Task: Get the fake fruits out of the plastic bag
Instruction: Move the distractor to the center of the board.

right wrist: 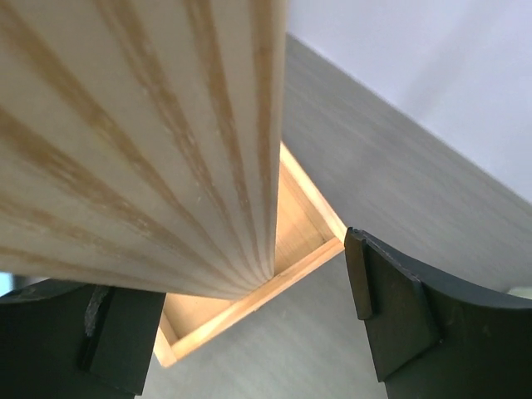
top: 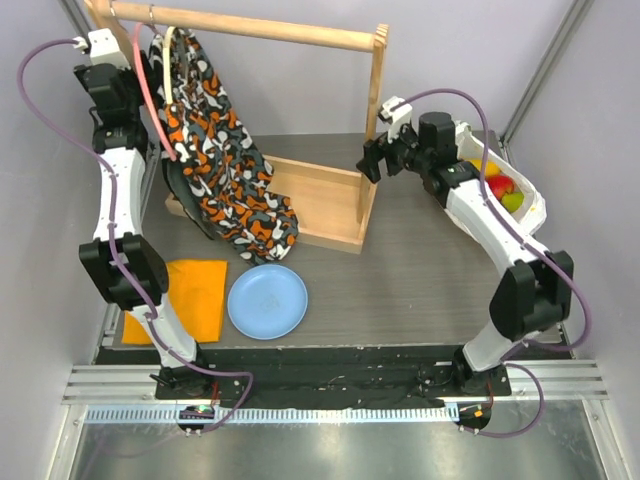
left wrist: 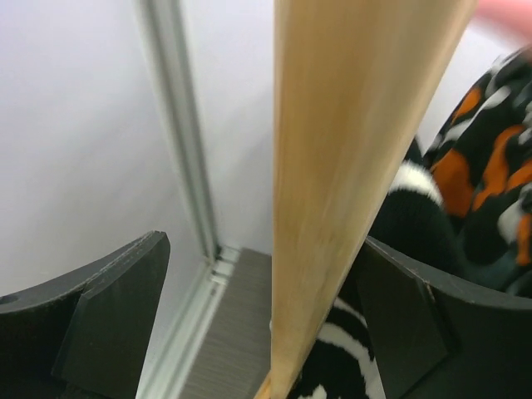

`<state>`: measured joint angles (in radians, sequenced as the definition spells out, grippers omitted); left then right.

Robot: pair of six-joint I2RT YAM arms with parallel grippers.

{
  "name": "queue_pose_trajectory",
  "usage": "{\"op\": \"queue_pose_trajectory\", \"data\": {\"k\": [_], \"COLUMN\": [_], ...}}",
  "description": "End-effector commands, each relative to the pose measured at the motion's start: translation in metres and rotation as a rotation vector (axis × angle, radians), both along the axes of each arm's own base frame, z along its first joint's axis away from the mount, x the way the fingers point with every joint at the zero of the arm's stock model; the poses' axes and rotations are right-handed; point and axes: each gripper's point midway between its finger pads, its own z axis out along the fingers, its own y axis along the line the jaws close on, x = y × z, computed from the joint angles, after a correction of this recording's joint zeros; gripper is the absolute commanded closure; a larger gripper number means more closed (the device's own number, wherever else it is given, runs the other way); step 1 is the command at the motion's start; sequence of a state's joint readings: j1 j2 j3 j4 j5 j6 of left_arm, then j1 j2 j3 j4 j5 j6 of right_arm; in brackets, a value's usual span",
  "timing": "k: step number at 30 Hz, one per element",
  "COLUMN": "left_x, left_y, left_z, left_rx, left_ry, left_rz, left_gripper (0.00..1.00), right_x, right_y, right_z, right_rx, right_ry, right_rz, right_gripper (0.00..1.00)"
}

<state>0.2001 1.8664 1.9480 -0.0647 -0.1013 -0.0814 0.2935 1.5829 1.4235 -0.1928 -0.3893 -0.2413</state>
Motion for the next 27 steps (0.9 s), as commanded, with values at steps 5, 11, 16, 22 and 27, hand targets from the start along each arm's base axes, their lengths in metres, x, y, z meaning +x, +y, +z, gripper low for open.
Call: {"op": "queue_pose_trajectory", "data": {"k": [5,11,16,22,27], "left_x": [-0.031,-0.04,-0.093,-0.175,-0.233], "left_y": [0.034,0.023,0.005,-0.006,-0.034], "left_z": [0.073,0.065,0.072,-0.011,-0.105], "left_rx": [0.041,0.049,0.021,-0.222,-0.363], "left_ry": [-0.189,-0.148,-0.119,0.095,0.299], "left_rz": [0.16,0.109,0.082,0.19,0.173], "left_gripper": [0.02,0.0,0.0,0.0,0.0], "right_x": [0.072,0.056,-0.028,-0.131,-0.179], "right_y": [0.012,0.01,-0.006,-0.001,0.038], "right_z": [0.05,0.045,0.014,-0.045,-0.093], "right_rx": [0.079,0.082,0.037,-0.094,-0.237], "right_ry": [-0.161,-0.118,-0.027,0.124,0.255], "right_rz": [-0.089,-0.08,-0.056,0.121,0.396], "right_gripper": [0.1,0.09,0.07,0.08,0.21]}}
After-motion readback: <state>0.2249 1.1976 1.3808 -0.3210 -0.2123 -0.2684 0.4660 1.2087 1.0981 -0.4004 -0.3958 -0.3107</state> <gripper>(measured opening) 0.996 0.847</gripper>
